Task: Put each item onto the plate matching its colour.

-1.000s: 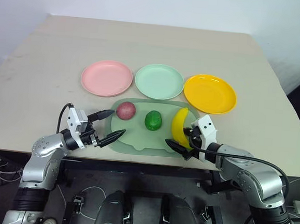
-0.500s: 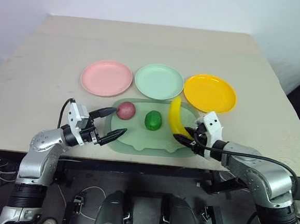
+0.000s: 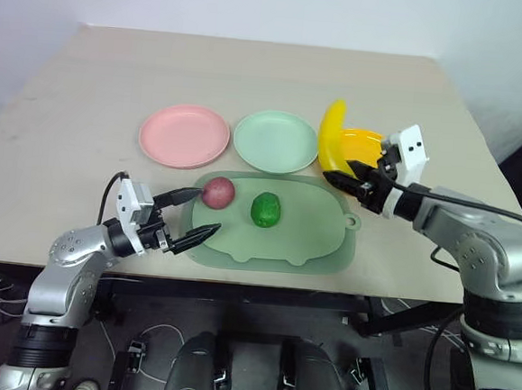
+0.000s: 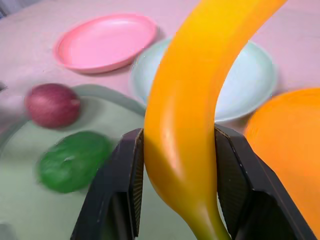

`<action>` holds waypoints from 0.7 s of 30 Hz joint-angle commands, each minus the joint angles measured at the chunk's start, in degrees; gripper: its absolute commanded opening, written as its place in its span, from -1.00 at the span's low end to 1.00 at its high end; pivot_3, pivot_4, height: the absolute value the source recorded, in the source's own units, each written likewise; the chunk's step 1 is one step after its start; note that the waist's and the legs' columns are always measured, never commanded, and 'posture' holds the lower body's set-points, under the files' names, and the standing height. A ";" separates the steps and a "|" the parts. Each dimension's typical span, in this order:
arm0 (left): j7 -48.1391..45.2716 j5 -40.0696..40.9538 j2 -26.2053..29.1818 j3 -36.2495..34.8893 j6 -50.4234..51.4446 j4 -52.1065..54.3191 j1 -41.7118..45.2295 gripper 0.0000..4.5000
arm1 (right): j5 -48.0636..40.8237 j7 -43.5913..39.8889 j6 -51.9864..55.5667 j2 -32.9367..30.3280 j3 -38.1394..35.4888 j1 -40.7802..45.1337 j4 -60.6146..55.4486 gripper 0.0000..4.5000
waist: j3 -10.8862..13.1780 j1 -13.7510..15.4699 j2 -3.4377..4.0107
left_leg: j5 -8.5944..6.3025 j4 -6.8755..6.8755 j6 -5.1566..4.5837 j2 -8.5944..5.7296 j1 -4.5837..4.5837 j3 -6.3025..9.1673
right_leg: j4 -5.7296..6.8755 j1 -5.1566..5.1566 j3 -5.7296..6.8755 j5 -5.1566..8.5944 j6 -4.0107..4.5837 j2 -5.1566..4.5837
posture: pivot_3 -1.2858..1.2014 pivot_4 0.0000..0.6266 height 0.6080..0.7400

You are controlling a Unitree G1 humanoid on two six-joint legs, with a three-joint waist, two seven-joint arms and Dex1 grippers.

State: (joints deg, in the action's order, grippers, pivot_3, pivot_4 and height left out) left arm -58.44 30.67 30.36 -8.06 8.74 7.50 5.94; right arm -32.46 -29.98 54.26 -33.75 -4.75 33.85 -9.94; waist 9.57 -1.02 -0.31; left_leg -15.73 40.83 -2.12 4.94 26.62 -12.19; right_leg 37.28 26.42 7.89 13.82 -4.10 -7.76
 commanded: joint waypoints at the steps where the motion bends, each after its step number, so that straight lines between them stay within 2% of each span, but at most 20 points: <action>1: 1.61 1.08 0.59 -1.50 0.79 3.78 -0.85 1.00 | 5.48 -1.98 -6.60 0.13 2.73 5.69 11.17 -0.28 | 0.01 -0.09 0.01 | 0.01 0.02 0.00 -0.01 -0.01 -0.04 | 0.04 0.00 -0.03 0.00 -0.01 0.00 | 0.03 -0.52 0.32; 11: 5.06 1.36 0.77 -1.64 3.39 7.67 -1.64 1.00 | 17.55 -1.64 -17.94 4.65 7.24 18.48 42.62 -0.28 | 0.05 -0.38 0.09 | 0.05 0.03 0.04 -0.03 0.02 -0.18 | 0.19 0.09 -0.09 -0.08 -0.17 0.04 | 0.03 -0.52 0.32; 21: 7.24 2.98 1.55 -2.35 5.72 9.95 -0.55 1.00 | 22.81 -0.83 -23.93 6.98 6.74 22.52 55.08 -0.28 | 0.08 -1.17 0.14 | 0.07 0.04 0.11 -0.05 0.06 -0.24 | 0.27 0.16 -0.14 -0.09 -0.19 0.05 | 0.03 -0.52 0.32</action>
State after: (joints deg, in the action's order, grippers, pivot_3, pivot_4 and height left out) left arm -51.74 32.37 31.41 -8.77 14.47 14.79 4.43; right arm -10.74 -31.27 31.97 -26.83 2.94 54.98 44.29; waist 9.65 -2.19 -0.17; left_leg -15.66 40.87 -2.00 4.89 26.68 -12.44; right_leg 37.55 26.58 7.75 13.73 -4.30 -7.70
